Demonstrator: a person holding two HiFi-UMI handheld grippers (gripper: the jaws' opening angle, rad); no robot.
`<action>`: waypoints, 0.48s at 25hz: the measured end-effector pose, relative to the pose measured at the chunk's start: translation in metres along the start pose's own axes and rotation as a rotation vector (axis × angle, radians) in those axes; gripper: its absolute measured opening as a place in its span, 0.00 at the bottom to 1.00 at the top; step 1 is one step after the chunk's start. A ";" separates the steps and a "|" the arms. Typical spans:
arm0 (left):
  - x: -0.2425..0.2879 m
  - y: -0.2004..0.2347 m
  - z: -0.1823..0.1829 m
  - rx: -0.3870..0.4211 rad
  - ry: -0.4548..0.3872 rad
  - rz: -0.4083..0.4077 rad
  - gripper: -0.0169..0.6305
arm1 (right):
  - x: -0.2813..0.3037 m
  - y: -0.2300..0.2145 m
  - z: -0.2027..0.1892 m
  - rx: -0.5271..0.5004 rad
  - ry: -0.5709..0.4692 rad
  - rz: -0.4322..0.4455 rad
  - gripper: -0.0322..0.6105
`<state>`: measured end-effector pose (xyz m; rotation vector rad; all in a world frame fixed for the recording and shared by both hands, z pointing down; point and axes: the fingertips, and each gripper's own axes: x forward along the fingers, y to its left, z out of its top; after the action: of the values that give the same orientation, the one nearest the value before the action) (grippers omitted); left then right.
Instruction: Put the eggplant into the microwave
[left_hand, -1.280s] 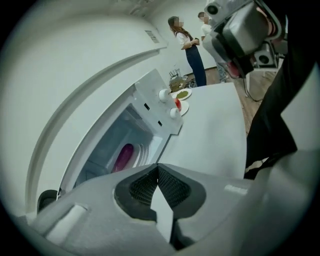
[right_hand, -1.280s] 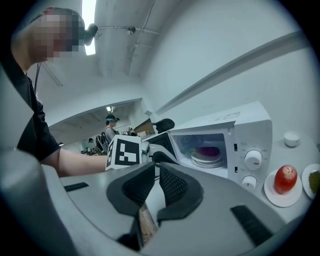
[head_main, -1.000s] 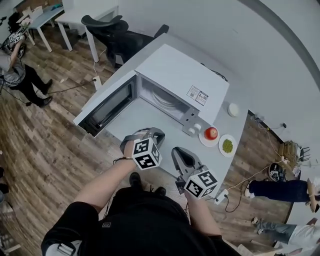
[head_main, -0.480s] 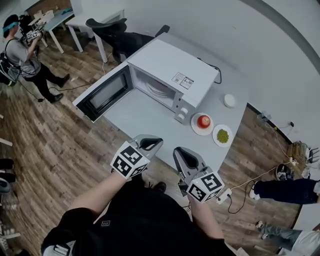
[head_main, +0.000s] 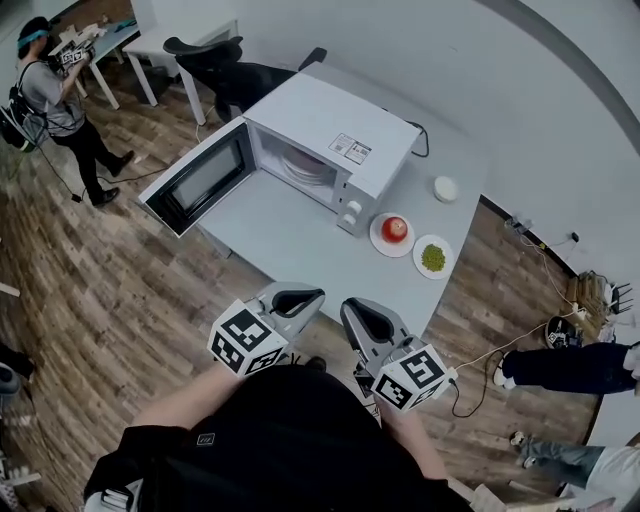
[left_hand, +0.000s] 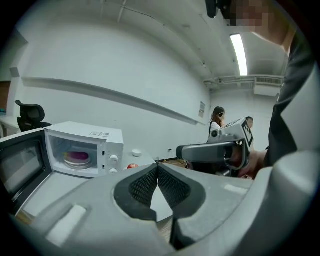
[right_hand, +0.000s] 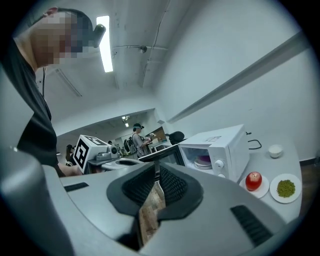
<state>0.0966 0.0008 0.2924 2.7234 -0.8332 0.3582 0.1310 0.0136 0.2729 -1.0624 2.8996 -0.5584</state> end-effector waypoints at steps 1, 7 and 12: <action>-0.004 0.001 0.002 0.003 -0.009 -0.004 0.04 | 0.002 0.002 0.001 0.000 -0.003 -0.011 0.11; -0.045 0.016 0.021 0.034 -0.059 -0.014 0.04 | 0.020 0.013 0.008 -0.008 -0.022 -0.066 0.09; -0.074 0.025 0.044 0.053 -0.112 -0.042 0.04 | 0.031 0.024 0.028 0.003 -0.084 -0.101 0.09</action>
<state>0.0295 0.0038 0.2329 2.8278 -0.8050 0.2241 0.0956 0.0019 0.2424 -1.2071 2.7853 -0.5070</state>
